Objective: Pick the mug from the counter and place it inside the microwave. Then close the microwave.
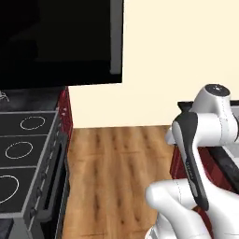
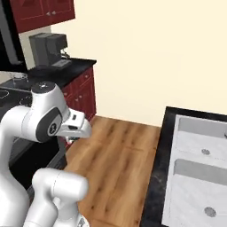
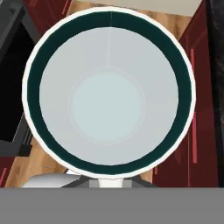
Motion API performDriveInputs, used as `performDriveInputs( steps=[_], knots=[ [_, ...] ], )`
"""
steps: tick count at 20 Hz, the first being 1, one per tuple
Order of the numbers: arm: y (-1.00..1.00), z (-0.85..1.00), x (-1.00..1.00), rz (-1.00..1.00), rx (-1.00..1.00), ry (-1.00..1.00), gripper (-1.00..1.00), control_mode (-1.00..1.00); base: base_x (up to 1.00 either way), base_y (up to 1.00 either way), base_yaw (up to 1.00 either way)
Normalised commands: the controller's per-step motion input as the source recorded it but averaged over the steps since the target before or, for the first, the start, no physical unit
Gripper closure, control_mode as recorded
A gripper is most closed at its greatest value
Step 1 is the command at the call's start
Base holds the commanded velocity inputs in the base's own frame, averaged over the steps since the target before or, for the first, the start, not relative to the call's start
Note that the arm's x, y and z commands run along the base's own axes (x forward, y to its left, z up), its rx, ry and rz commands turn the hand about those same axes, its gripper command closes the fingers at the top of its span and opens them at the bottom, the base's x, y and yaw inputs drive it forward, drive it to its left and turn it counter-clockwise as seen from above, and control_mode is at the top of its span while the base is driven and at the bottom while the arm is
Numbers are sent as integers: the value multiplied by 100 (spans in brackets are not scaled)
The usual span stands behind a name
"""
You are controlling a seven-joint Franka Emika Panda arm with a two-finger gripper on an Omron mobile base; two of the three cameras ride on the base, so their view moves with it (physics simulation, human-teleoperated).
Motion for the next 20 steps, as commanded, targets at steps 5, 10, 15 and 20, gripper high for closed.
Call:
performDriveInputs(
  steps=[5,10,15,20],
  knots=[
    [0,0,0,0,0,0,100,100,100,-35,0],
    [0,0,0,0,0,0,100,100,99,0,14],
    [0,0,0,0,0,0,100,100,99,0,25],
    [0,0,0,0,0,0,100,100,100,0,42]
  ],
)
